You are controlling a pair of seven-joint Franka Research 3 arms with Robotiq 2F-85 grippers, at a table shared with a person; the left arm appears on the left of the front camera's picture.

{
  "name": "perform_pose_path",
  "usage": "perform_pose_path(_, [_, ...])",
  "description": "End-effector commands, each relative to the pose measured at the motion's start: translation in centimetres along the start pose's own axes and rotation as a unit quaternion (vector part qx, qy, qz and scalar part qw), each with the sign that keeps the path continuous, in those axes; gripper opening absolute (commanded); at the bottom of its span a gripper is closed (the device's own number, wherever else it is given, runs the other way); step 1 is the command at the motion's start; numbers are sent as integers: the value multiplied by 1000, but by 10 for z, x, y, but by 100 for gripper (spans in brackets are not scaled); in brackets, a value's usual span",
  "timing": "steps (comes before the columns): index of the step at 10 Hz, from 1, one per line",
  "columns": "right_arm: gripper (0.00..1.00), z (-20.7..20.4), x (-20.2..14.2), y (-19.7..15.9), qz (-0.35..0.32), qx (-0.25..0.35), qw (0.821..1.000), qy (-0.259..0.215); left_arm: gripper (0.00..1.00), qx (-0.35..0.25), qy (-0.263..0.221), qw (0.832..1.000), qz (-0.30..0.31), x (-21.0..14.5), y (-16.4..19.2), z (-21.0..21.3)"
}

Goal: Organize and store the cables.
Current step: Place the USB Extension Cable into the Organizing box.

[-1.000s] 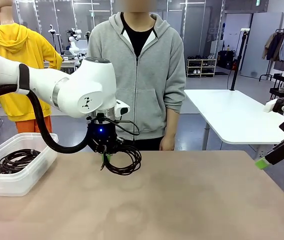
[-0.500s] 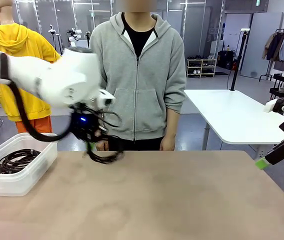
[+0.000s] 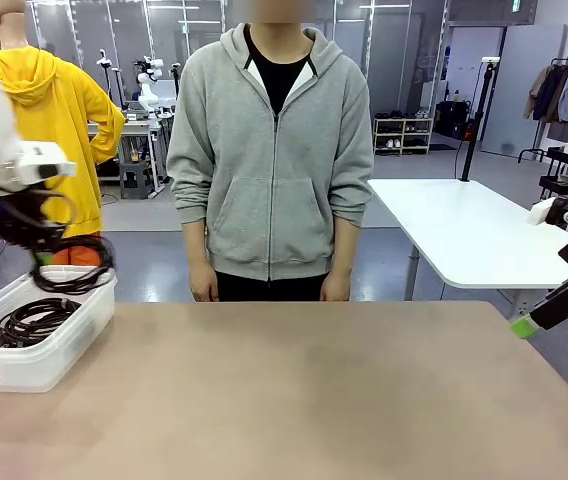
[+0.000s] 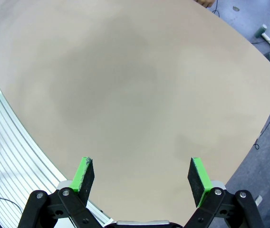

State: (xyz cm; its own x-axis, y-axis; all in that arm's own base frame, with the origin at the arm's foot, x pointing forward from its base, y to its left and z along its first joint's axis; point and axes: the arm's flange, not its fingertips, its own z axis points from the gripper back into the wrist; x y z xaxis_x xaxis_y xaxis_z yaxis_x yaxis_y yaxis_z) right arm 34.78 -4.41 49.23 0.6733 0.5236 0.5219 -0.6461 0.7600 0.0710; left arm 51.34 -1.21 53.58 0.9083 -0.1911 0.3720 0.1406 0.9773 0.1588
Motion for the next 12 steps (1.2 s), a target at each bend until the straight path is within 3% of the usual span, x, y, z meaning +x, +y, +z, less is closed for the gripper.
perform_pose_path(1, [100,1,0,0,-3,-2,1000,-1,15,-30,-7,999,28,-22,48,-18])
perform_pose_path(3, [100,1,0,0,-3,-2,1000,-1,15,-31,-2,998,60,-31,90,-29])
perform_pose_path(5, [100,1,0,0,-3,-2,1000,-1,15,-30,2,997,75,-21,104,-41])
perform_pose_path(9, [100,1,0,0,-3,-2,1000,-1,15,-28,50,991,117,15,109,-100])
perform_pose_path(12, [100,1,0,0,-3,-2,1000,-1,15,-27,97,987,127,22,105,-139])
